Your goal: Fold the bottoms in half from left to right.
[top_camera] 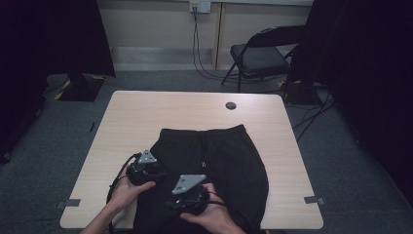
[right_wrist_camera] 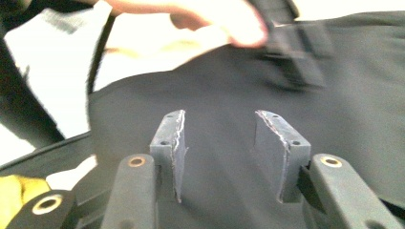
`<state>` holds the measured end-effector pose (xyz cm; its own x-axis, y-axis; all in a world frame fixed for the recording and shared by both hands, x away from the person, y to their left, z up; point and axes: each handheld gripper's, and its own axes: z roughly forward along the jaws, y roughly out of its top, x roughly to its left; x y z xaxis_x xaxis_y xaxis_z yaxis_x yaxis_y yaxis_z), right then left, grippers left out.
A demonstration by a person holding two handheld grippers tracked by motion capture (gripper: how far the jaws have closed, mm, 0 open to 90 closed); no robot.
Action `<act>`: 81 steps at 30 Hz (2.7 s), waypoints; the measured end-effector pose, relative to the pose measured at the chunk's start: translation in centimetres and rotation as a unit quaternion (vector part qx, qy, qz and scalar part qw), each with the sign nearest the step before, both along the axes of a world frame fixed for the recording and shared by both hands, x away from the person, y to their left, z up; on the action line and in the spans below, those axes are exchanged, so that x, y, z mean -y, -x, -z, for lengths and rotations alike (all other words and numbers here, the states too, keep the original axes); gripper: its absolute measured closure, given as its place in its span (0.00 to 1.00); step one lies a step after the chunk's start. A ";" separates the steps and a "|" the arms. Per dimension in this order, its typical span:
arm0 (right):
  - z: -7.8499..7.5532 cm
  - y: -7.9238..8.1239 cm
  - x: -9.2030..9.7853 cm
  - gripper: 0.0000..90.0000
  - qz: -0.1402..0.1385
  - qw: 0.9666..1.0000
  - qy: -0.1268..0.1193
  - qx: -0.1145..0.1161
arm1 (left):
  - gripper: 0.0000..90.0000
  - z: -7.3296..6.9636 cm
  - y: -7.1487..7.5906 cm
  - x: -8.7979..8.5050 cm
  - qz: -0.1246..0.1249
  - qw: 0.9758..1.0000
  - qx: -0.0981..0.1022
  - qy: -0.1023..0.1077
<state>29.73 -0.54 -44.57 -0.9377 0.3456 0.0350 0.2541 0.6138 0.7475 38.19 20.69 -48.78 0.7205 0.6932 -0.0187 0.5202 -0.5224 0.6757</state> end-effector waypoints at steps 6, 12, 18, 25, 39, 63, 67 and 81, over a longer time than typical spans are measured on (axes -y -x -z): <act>2.7 0.3 -5.1 0.51 -0.048 0.999 0.003 -0.023 | 0.60 0.1 -0.2 0.0 -0.003 1.000 0.002 0.006; 4.2 0.9 -8.8 0.46 -0.079 0.996 0.020 -0.026 | 0.60 0.1 -0.3 0.1 -0.008 1.000 0.000 0.009; 4.8 1.2 -10.4 0.43 -0.075 0.997 0.017 -0.027 | 0.59 0.1 -0.4 0.2 -0.006 1.000 0.000 0.011; 5.1 1.8 -10.6 0.67 -0.045 0.999 0.020 0.008 | 0.56 0.1 -0.4 0.2 -0.006 1.000 -0.003 0.008; 2.0 0.6 -3.4 0.99 0.013 0.999 0.016 0.048 | 0.54 -1.0 -0.3 -1.2 -0.050 0.997 0.012 0.056; 4.6 -1.1 -6.4 0.61 0.055 0.996 0.053 0.052 | 0.52 0.0 -0.4 -0.4 -0.039 0.999 -0.002 -0.005; 4.3 -0.6 -4.8 0.73 0.065 0.994 0.056 0.063 | 0.53 -0.1 -0.5 -0.8 -0.047 0.999 -0.006 -0.002; 4.7 -1.5 -2.9 0.83 0.070 0.996 0.036 0.032 | 0.52 -0.1 -0.4 -0.6 -0.048 0.999 0.000 -0.012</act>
<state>31.27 2.33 -49.30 -0.8794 0.4730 -0.0536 0.2938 0.6279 0.7207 38.61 21.32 -48.71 0.6501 0.7598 -0.0011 0.5689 -0.4858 0.6636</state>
